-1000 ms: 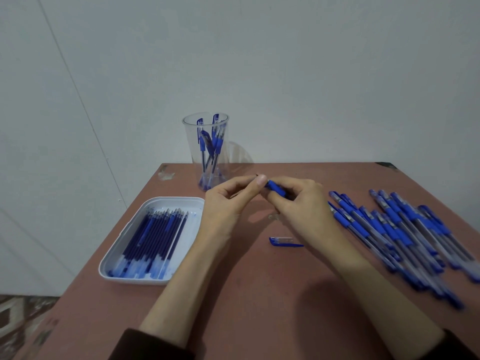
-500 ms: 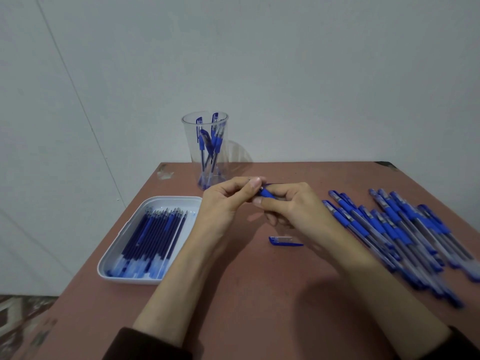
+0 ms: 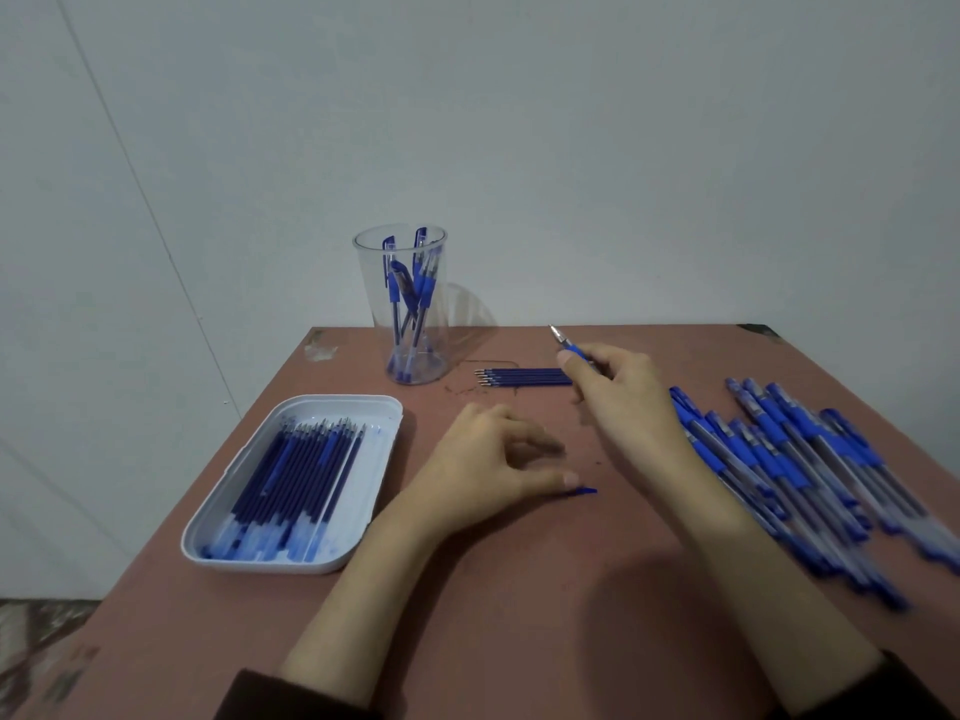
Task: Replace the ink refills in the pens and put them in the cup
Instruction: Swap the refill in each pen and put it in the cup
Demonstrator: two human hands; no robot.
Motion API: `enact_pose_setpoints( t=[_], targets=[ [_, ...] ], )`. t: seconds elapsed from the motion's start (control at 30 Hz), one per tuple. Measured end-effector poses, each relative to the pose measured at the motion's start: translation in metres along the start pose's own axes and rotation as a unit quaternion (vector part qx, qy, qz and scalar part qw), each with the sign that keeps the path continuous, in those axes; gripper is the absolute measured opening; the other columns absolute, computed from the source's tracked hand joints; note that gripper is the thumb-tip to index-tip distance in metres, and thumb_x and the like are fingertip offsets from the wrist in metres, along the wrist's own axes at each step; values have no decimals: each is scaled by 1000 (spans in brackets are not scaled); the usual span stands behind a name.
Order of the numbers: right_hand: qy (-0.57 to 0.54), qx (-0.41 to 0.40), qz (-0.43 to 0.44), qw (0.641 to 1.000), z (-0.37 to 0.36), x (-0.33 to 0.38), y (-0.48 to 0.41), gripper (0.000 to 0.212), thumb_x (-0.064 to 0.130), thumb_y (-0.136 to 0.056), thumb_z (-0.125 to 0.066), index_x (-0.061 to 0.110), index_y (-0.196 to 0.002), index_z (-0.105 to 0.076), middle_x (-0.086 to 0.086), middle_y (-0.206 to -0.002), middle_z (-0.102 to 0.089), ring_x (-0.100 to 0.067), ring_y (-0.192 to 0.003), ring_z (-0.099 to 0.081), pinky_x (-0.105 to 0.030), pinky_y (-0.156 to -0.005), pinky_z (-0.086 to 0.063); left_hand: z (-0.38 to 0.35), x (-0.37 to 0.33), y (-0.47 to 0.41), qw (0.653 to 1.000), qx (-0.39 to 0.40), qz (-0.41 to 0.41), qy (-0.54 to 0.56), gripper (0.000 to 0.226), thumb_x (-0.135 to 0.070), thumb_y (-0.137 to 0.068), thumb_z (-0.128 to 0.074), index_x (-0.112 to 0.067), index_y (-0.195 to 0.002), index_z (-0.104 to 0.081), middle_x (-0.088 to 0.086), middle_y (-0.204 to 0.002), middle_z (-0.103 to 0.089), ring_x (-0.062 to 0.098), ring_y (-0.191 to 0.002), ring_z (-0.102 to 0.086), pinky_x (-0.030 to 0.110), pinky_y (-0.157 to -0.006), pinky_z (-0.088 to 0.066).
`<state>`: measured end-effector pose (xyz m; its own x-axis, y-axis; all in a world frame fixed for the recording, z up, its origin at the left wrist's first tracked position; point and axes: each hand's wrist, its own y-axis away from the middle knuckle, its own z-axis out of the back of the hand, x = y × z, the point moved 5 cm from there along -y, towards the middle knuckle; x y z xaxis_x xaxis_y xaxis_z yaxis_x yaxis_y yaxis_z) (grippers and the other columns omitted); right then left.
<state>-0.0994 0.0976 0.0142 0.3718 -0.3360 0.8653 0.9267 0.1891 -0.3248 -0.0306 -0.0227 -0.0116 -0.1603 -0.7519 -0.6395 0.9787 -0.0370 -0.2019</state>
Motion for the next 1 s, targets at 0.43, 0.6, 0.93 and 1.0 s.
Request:
enact_pose_setpoints(
  t=[0.43,0.6,0.93,1.0],
  targets=[
    [208,37,146,966,0,15,4,14,21,-84,-60,28,-92,-69,11,-81,-63,-16,-81,-54,-38,-81,-45,43,24,2,943,-238,88,214,29,-4,-78,-74,-32,-77,-67,-15,-71,-67,-8,-59,-59,9,-61,-47],
    [226,32,168,959,1,15,6,18,22,-84,-59,28,-94,-72,9,-84,-64,-15,-83,-52,-41,-84,-44,40,21,2,949,-220,81,212,27,-3,-79,-73,-30,-81,-70,-14,-74,-69,-4,-65,-62,10,-63,-48],
    [224,91,167,956,-10,20,13,32,25,-88,-46,31,-109,-70,9,-85,-61,-11,-85,-47,-31,-83,-37,33,15,0,961,-184,45,200,23,-4,-80,-72,-21,-95,-74,-5,-89,-74,9,-81,-68,15,-73,-51],
    [211,87,162,960,-11,23,15,39,44,-86,-40,34,-112,-68,12,-92,-66,-8,-85,-46,-34,-86,-39,33,11,0,958,-180,20,221,29,-2,-78,-73,-20,-101,-72,-5,-92,-74,10,-84,-69,21,-78,-54]
  ],
)
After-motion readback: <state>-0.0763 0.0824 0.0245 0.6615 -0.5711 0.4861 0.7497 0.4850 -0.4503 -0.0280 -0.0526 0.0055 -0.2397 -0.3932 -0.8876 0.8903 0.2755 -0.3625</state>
